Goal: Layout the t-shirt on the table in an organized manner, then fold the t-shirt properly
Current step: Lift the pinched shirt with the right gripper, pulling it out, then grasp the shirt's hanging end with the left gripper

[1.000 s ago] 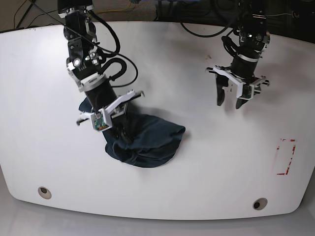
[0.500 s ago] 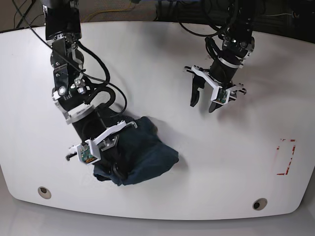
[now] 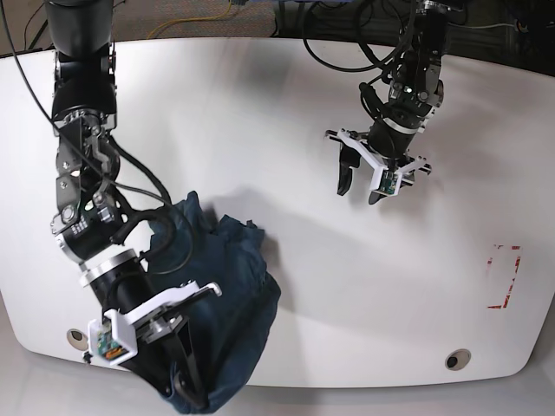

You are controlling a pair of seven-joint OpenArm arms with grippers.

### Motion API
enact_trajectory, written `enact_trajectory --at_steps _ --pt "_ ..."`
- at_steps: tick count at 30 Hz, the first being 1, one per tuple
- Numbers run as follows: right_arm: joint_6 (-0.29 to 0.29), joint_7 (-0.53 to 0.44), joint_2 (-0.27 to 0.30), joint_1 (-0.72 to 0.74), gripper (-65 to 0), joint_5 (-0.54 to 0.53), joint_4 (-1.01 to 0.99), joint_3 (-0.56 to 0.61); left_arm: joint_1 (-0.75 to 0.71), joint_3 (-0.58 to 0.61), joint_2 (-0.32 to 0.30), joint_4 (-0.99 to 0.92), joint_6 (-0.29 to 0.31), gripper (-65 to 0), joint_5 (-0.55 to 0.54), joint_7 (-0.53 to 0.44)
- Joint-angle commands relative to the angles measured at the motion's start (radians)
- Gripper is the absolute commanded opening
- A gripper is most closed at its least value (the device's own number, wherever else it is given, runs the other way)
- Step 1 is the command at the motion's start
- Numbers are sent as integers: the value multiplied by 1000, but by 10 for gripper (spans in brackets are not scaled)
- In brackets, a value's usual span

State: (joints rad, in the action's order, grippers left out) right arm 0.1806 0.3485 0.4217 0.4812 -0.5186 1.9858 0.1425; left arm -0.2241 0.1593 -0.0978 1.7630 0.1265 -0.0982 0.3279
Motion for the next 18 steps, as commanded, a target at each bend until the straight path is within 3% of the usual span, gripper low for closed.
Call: enact_trajectory --at_steps 1,18 --pt "-8 -41 19 81 -648 -24 11 -8 28 9 11 11 5 -331 -7 -29" --pt "-8 19 69 408 -648 -166 -136 -1 121 112 76 -113 5 -331 -8 -31"
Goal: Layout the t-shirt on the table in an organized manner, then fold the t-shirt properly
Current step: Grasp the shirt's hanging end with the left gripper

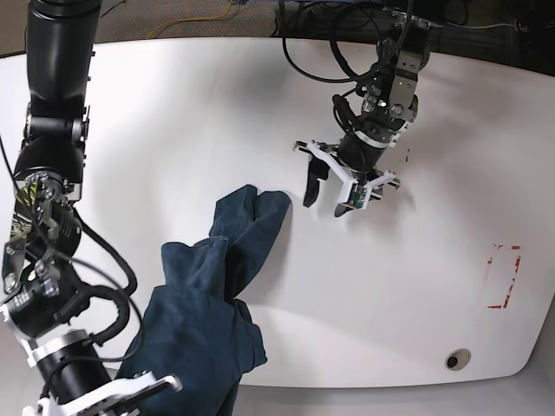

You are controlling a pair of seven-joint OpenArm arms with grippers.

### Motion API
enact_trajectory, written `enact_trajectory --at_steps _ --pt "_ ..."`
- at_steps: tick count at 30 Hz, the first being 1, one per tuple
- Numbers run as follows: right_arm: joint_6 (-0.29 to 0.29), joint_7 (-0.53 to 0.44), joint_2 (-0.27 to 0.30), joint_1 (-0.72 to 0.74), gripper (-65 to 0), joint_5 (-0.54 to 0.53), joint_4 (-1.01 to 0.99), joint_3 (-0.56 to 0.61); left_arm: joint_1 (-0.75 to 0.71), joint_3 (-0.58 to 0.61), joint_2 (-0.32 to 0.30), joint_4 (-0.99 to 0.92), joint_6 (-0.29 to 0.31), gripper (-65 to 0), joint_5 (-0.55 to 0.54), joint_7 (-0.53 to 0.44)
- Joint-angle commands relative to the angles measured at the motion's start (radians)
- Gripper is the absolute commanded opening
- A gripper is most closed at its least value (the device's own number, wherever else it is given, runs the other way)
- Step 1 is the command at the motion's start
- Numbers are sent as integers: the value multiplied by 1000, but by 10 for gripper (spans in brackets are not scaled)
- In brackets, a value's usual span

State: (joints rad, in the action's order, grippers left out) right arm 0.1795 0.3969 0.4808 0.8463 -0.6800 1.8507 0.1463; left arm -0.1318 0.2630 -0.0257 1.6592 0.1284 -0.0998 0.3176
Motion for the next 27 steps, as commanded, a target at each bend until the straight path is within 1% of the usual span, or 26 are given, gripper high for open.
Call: enact_trajectory --at_steps 1,5,19,27 --pt "-7 -29 11 51 -648 -2 -3 3 41 17 4 -31 3 -331 -7 -21" --pt "-7 -29 12 58 -648 -5 -4 17 76 48 19 -103 3 -331 -7 -22" --pt "-7 -23 12 40 -648 -8 2 17 209 81 69 -307 3 -331 -8 -22" --pt "-7 -23 12 37 -648 -8 5 16 271 140 74 -396 3 -331 -8 -28"
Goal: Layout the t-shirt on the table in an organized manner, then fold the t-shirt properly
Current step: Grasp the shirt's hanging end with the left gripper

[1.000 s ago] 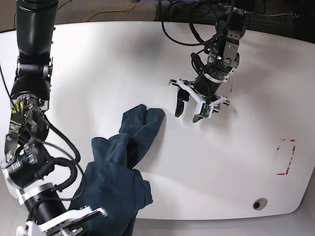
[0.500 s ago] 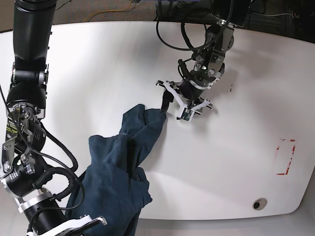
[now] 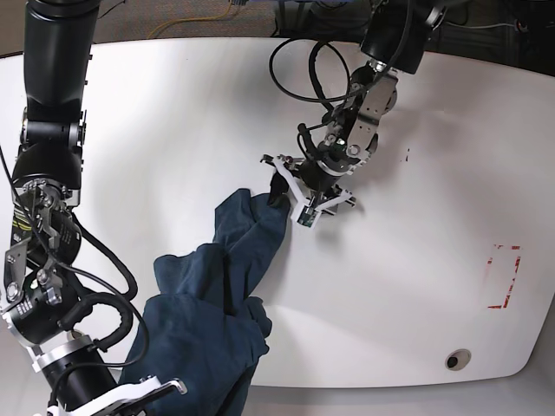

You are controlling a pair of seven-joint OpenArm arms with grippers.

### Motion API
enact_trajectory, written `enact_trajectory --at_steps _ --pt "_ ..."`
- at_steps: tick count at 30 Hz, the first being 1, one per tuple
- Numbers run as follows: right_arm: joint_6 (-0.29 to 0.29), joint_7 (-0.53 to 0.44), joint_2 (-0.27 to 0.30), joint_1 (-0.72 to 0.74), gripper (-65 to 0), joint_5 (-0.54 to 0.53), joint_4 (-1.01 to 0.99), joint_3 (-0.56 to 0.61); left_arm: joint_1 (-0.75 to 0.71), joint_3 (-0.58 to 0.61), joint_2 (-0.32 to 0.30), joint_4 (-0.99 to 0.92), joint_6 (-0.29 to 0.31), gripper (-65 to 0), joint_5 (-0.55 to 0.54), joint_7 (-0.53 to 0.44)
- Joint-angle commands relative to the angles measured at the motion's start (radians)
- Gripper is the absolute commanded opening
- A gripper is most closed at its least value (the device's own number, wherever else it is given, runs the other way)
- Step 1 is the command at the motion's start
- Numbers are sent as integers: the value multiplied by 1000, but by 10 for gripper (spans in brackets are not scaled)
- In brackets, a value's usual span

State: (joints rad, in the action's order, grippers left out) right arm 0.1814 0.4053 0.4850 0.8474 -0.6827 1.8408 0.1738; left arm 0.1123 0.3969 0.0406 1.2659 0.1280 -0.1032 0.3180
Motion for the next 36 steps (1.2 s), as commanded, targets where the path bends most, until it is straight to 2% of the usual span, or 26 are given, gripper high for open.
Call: enact_trajectory --at_steps 1,6,10,13,15,17,23,29,31,36 --pt "-9 -32 8 36 -648 -6 18 -12 31 9 12 -10 3 -331 -5 -33" --pt "-9 -32 8 34 -648 -6 27 -13 43 10 41 -82 3 -331 -5 -104" --pt "-9 -32 8 33 -648 -6 24 -13 56 12 41 -119 3 -357 -5 -124" --pt "-9 -32 8 33 -648 -6 21 -13 62 12 41 -124 -1 -462 -5 -124" --pt "-9 -32 8 33 -648 -6 21 -13 63 9 41 -125 -3 -572 -3 -122" --pt "-9 -32 8 31 -648 -6 21 -13 65 7 41 -127 -3 -650 -2 -119" --pt "-9 -30 10 14 -648 -6 20 -15 76 -8 40 -150 -4 -650 -2 -98" --pt "-9 -6 10 3 -648 -6 18 -16 73 -103 34 -98 -4 -650 -3 -96" --pt "-9 5 10 -3 -648 -6 18 -20 73 -143 29 -61 -3 -650 -3 -76" --pt "-9 34 8 -38 -648 -6 10 -93 74 -243 -29 73 2 -650 -5 50"
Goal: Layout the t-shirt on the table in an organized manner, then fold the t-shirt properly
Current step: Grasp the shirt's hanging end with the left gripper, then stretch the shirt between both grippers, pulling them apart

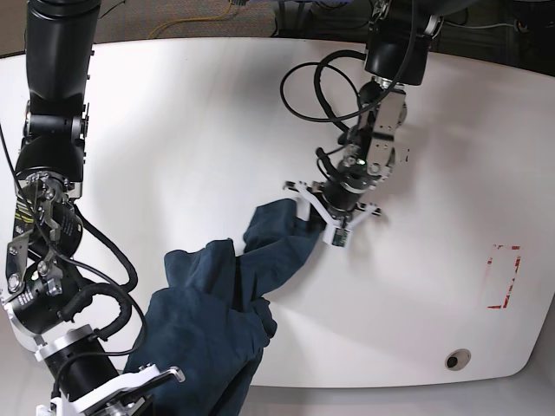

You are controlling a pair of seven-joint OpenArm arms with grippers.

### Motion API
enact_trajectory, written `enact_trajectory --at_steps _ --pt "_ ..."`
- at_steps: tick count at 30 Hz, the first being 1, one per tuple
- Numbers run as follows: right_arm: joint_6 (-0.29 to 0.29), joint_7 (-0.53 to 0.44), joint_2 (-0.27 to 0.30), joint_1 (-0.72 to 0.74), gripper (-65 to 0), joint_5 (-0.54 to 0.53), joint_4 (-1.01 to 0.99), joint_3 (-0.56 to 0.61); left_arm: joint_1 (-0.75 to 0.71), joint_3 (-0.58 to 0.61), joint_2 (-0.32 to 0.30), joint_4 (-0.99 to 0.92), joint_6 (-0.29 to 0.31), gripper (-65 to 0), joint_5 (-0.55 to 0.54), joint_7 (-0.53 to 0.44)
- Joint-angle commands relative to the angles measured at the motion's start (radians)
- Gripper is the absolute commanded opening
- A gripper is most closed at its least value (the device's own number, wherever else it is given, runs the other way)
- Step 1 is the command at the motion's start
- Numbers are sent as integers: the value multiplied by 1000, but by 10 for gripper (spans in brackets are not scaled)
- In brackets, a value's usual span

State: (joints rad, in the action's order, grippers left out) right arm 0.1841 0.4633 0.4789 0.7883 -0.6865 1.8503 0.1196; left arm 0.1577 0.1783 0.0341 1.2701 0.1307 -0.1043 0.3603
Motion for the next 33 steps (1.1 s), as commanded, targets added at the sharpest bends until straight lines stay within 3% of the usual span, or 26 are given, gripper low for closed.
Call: enact_trajectory --at_steps 1,9,17,25,33 --pt "-10 -16 14 16 -648 -2 -7 -53 30 -41 -33 99 -1 -650 -4 32" --pt "53 44 10 24 -648 0 -96 -165 33 -139 -124 346 16 -650 -4 171" --pt "64 91 13 99 -648 8 -266 -225 87 -273 -205 564 113 -650 -4 300" --pt "111 93 39 198 -648 8 -461 -225 234 -409 -259 629 191 -650 -4 428" --pt "117 94 44 285 -648 8 -585 -220 412 -478 -290 652 261 -650 -4 546"
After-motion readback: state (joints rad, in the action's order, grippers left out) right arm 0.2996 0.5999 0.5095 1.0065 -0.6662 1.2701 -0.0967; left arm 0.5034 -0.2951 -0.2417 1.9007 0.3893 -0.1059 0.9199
